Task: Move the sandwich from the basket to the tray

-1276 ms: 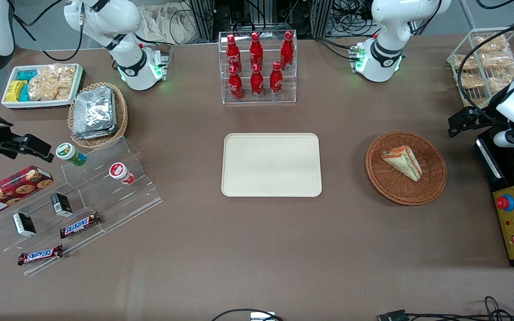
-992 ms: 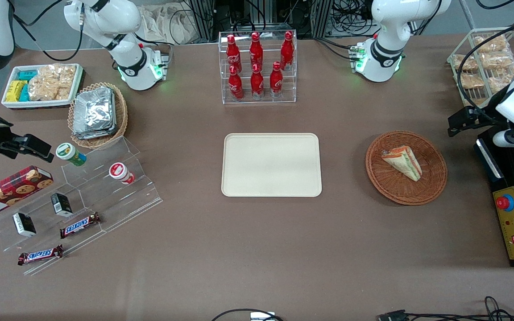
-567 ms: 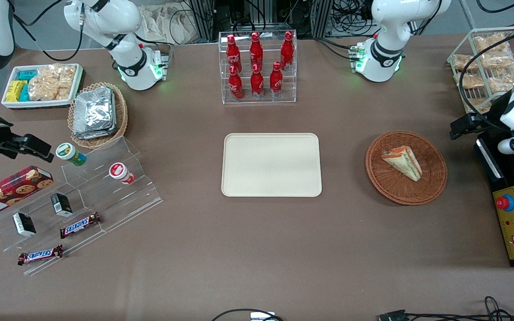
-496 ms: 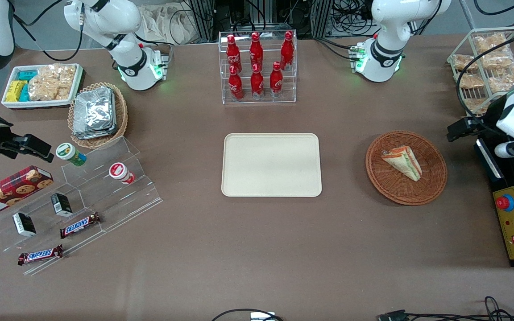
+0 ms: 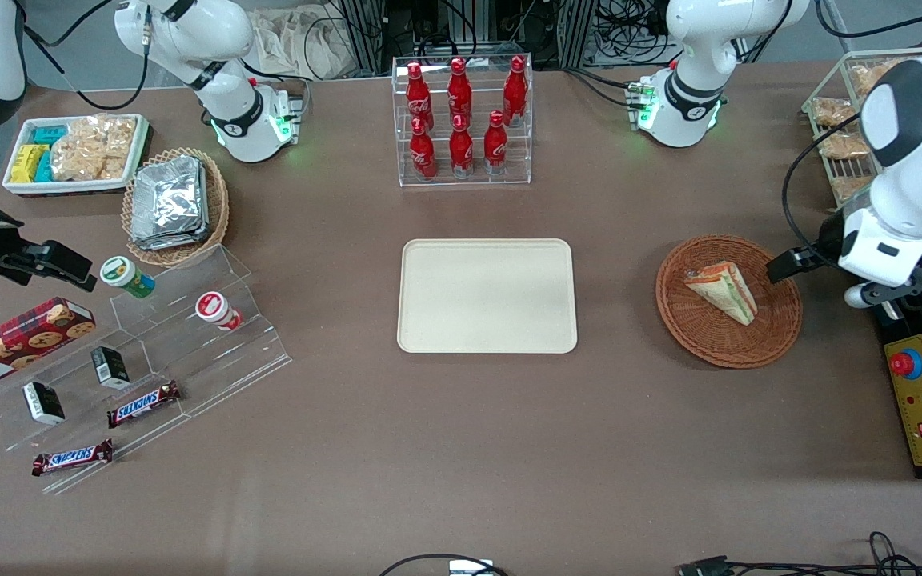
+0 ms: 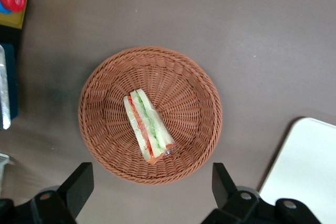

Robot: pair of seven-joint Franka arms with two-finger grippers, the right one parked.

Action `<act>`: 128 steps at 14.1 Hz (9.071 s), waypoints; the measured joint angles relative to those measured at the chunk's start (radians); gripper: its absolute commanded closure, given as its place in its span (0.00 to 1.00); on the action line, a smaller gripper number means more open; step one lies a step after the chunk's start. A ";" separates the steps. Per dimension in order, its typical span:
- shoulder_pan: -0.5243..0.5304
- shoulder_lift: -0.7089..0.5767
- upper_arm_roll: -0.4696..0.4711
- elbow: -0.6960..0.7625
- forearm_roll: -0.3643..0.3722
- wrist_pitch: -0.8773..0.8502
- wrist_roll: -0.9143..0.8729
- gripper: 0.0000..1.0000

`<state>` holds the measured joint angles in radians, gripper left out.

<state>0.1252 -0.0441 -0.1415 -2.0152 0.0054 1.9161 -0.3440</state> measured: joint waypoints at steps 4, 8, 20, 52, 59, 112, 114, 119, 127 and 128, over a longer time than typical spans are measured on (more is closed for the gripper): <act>0.000 -0.020 0.000 -0.169 0.000 0.170 -0.101 0.00; 0.000 -0.020 0.001 -0.275 0.000 0.297 -0.174 0.00; 0.000 0.044 0.003 -0.514 0.000 0.661 -0.242 0.00; -0.018 -0.042 -0.288 -0.219 0.011 0.346 0.142 0.92; -0.018 0.080 -0.498 -0.146 0.091 0.345 -0.083 0.92; 0.043 0.493 -0.546 0.447 0.381 -0.033 -0.657 0.00; 0.054 0.466 -0.535 0.447 0.333 -0.042 -0.624 0.00; 0.059 0.336 -0.348 0.447 0.129 -0.102 -0.321 0.00; 0.052 0.150 -0.158 0.418 0.039 -0.205 -0.009 0.00; 0.051 0.130 -0.151 0.417 0.034 -0.218 0.024 0.00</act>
<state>0.1760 0.0862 -0.2923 -1.5982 0.0390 1.6980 -0.3201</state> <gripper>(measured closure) 0.000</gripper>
